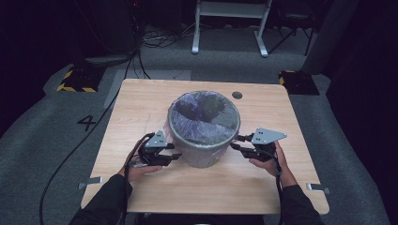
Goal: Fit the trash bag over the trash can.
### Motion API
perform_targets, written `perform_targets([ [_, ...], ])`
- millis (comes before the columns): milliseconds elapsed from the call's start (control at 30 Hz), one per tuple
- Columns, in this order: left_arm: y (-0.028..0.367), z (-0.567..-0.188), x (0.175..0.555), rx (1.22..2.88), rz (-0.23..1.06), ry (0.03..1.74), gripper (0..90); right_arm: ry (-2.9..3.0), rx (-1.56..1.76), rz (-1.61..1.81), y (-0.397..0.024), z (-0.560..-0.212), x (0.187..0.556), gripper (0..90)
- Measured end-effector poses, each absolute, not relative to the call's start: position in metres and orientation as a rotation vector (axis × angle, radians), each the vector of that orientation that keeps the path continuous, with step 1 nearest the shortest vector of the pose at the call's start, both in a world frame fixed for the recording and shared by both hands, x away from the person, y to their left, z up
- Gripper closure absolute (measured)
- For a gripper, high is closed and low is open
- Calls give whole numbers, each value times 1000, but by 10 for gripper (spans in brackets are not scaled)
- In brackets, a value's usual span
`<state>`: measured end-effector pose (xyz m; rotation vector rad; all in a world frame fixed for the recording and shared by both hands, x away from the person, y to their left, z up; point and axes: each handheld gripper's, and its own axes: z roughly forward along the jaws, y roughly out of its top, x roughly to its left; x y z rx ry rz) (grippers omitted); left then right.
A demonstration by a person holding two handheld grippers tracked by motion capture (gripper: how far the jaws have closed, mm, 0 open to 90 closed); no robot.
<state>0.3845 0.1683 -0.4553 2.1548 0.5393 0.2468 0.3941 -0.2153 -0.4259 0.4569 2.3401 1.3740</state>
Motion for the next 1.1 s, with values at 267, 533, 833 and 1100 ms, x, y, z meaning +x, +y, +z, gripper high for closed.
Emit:
perform_targets([
  [267, 168, -461, 384, 2185, 264, 502, 898, 2396, 431, 1356, -215, -442, 391, 900],
  [533, 166, -474, 387, 2270, 243, 491, 898, 2472, 547, 1261, -221, -465, 399, 900],
  [833, 169, -484, 388, 2276, 253, 512, 884, 2515, 709, 1283, -229, -484, 413, 900],
  [1100, 177, -485, 390, 2207, 229, 571, 823, 2532, 737, 1262, -232, -490, 413, 900],
])
